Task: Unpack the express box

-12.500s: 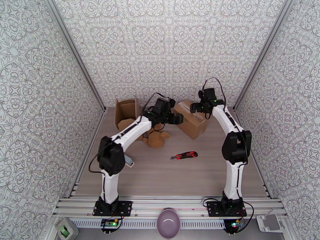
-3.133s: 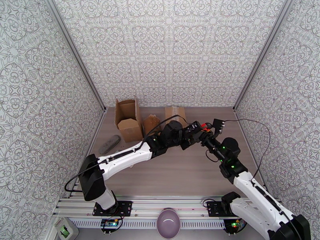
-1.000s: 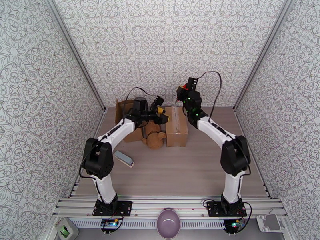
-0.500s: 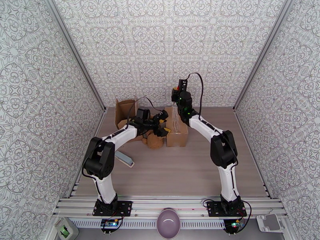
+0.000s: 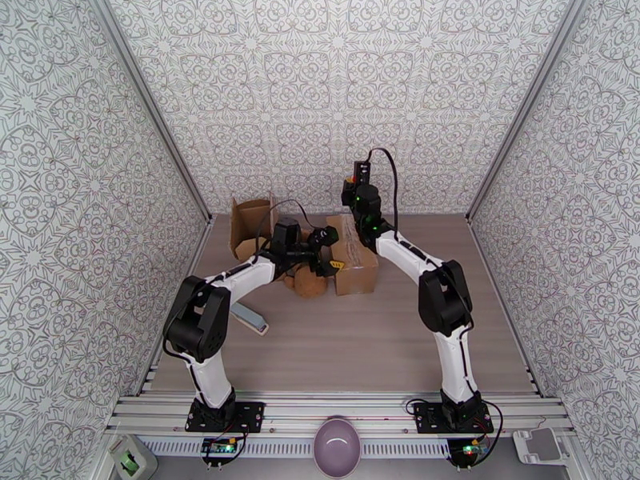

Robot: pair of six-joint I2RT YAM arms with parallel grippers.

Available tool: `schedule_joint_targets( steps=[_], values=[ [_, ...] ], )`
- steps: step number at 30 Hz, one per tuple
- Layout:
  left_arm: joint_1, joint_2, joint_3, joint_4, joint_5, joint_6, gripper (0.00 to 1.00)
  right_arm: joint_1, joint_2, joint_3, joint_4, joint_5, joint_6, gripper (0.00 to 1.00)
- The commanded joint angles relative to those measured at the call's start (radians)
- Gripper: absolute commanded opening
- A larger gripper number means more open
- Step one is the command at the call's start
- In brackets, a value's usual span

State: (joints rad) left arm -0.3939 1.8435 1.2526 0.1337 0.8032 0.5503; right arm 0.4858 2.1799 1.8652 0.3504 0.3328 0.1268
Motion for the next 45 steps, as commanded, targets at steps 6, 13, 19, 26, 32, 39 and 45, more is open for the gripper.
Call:
schedule_joint_targets(
  steps=[6, 13, 19, 26, 32, 39, 45],
  values=[
    [0.022, -0.03, -0.03, 0.089, 0.078, -0.119, 0.99, 0.011, 0.009, -0.002, 0.051, -0.048, -0.023, 0.0],
    [0.007, -0.015, -0.037, 0.113, 0.087, -0.142, 0.99, 0.018, 0.025, -0.001, 0.045, -0.051, -0.015, 0.0],
    [-0.002, -0.004, -0.032, 0.109, 0.083, -0.144, 0.99, 0.021, 0.043, 0.009, 0.039, -0.035, -0.029, 0.0],
    [-0.023, 0.013, -0.028, 0.092, 0.073, -0.132, 0.99, 0.025, 0.045, -0.009, 0.051, -0.016, -0.055, 0.0],
    [-0.039, 0.023, -0.027, 0.063, 0.049, -0.089, 0.99, 0.033, 0.043, -0.017, 0.053, -0.018, -0.059, 0.0],
    [-0.039, 0.031, -0.087, 0.197, -0.037, -0.083, 0.99, 0.041, 0.025, -0.047, 0.056, -0.003, -0.064, 0.0],
    [-0.036, 0.041, -0.109, 0.258, -0.07, -0.093, 0.99, 0.05, 0.014, -0.059, 0.056, 0.009, -0.058, 0.0]
  ],
)
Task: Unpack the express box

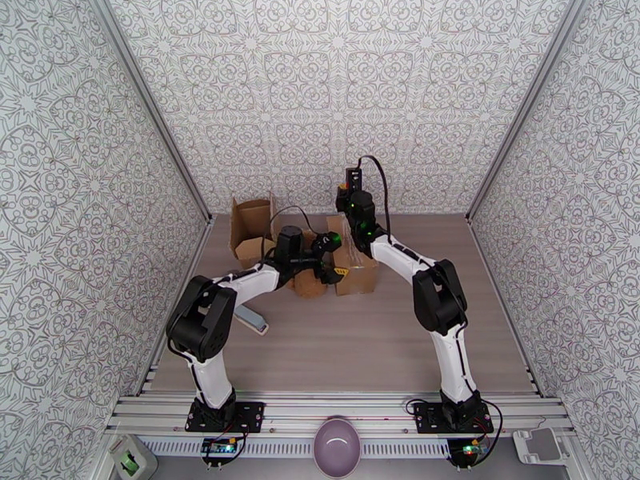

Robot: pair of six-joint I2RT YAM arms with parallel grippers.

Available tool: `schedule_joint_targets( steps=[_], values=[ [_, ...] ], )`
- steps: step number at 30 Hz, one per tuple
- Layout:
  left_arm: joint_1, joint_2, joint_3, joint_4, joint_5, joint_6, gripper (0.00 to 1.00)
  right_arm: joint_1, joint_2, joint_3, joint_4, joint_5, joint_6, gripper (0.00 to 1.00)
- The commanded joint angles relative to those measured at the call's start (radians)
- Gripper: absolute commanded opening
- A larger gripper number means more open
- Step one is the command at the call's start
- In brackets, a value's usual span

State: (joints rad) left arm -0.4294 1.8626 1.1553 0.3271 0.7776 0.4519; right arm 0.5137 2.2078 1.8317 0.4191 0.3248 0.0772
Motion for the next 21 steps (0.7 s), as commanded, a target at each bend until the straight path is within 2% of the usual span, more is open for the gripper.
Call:
schedule_joint_targets(
  steps=[1, 9, 21],
  values=[
    [0.0, 0.023, -0.011, 0.069, -0.047, 0.002, 0.99, 0.023, -0.013, -0.023, -0.014, 0.02, -0.01, 0.0],
    [0.005, 0.026, -0.029, 0.124, -0.081, -0.035, 0.96, 0.037, -0.023, -0.03, -0.026, 0.049, -0.002, 0.0],
    [0.038, 0.023, -0.037, 0.035, 0.038, -0.019, 0.89, 0.027, -0.003, -0.007, 0.106, 0.058, -0.059, 0.0]
  ],
)
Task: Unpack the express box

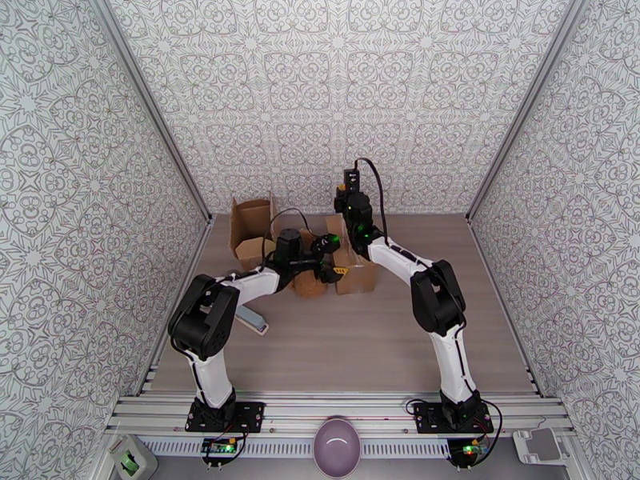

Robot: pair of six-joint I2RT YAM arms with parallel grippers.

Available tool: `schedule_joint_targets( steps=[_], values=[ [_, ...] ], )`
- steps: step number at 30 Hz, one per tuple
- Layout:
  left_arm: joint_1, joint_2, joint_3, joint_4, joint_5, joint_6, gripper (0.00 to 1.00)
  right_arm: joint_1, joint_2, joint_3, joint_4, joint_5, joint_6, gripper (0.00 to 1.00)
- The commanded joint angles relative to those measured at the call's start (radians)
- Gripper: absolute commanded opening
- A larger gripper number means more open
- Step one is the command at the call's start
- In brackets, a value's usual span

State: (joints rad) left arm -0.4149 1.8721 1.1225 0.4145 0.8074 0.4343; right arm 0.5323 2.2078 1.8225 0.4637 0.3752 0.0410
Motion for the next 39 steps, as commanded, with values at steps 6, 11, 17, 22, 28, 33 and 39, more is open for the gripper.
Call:
schedule_joint_targets(
  steps=[6, 11, 17, 22, 28, 33, 39],
  values=[
    [0.024, 0.021, 0.012, -0.096, 0.036, 0.001, 0.87, -0.005, 0.025, 0.029, 0.087, -0.001, -0.023, 0.0],
    [0.024, 0.025, 0.019, -0.12, 0.045, 0.003, 0.86, -0.008, 0.046, 0.058, 0.091, -0.008, -0.021, 0.0],
    [0.027, 0.027, 0.023, -0.13, 0.053, 0.003, 0.85, -0.013, 0.08, 0.09, 0.087, -0.015, -0.01, 0.0],
    [0.027, 0.029, 0.024, -0.138, 0.056, 0.001, 0.85, -0.016, 0.089, 0.094, 0.097, -0.004, -0.02, 0.0],
    [0.027, 0.032, 0.031, -0.141, 0.055, -0.002, 0.85, -0.018, 0.087, 0.084, 0.093, -0.011, -0.013, 0.0],
    [0.026, 0.037, 0.035, -0.141, 0.047, -0.009, 0.84, -0.019, 0.076, 0.055, 0.087, -0.01, 0.004, 0.0],
    [0.026, 0.042, 0.034, -0.111, 0.014, -0.044, 0.83, -0.008, 0.041, -0.002, 0.076, 0.008, 0.012, 0.0]
  ],
)
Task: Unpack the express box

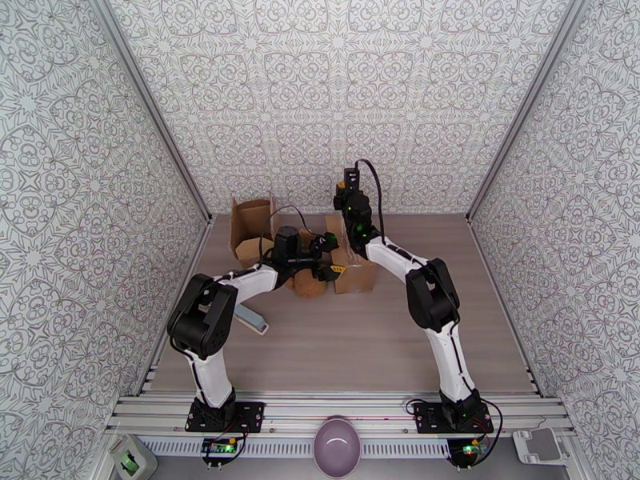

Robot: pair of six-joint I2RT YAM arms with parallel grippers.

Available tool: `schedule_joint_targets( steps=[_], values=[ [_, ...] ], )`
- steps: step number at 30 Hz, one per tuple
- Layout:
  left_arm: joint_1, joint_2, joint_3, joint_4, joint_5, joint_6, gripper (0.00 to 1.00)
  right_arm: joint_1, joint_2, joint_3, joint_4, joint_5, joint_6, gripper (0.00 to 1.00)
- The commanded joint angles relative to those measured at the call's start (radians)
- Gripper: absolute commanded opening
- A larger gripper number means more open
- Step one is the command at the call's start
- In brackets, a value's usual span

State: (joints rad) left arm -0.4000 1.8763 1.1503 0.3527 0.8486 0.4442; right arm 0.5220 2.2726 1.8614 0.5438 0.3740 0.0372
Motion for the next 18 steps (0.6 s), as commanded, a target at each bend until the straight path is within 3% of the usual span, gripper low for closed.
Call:
schedule_joint_targets(
  steps=[1, 18],
  values=[
    [0.014, 0.042, 0.005, -0.036, -0.029, -0.07, 0.83, 0.004, -0.032, -0.056, -0.005, 0.015, 0.019, 0.0],
    [0.017, 0.061, 0.005, -0.008, -0.084, -0.148, 0.78, 0.029, -0.111, -0.152, -0.017, 0.052, 0.022, 0.0]
  ],
)
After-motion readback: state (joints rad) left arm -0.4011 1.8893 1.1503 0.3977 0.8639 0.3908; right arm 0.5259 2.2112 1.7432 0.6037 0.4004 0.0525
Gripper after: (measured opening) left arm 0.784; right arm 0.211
